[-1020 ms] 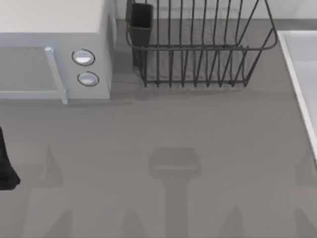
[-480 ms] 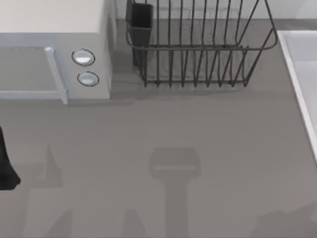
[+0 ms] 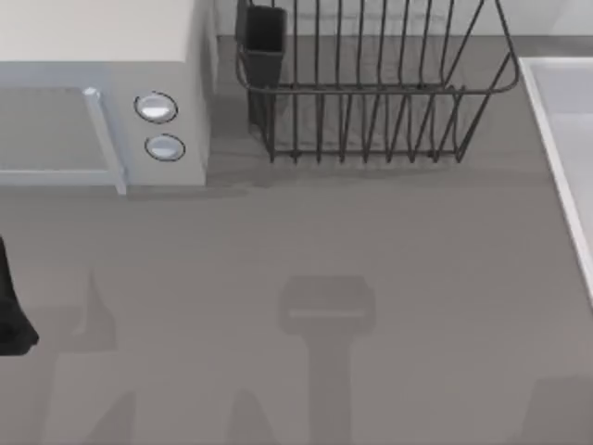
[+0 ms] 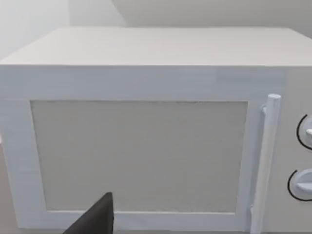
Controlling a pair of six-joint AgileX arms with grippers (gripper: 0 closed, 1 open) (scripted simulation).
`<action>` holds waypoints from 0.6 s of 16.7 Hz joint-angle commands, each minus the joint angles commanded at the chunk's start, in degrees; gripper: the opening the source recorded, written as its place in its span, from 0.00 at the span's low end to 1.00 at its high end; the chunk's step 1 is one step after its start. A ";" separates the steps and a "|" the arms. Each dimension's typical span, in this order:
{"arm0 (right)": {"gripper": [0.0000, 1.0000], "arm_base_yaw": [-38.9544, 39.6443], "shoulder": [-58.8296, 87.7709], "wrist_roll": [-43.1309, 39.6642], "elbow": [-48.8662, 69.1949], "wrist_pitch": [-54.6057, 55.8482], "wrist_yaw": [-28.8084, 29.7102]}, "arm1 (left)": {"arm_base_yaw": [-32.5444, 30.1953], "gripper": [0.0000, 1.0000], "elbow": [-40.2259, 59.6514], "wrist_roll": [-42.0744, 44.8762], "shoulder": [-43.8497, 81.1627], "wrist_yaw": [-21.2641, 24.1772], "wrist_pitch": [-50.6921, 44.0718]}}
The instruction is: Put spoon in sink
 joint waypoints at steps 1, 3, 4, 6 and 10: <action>1.00 -0.53 1.36 0.16 1.02 -1.09 0.00 | 0.00 1.00 0.00 0.00 0.00 0.00 0.00; 1.00 -0.94 2.33 0.28 1.81 -1.90 -0.01 | 0.00 1.00 0.00 0.00 0.00 0.00 0.00; 1.00 -0.94 2.33 0.28 1.81 -1.90 -0.01 | 0.00 1.00 0.00 0.00 0.00 0.00 0.00; 1.00 -0.94 2.33 0.28 1.81 -1.90 -0.01 | 0.00 1.00 0.00 0.00 0.00 0.00 0.00; 1.00 -0.75 3.27 0.38 0.28 0.41 -0.01 | 0.00 1.00 0.00 0.00 0.00 0.00 0.00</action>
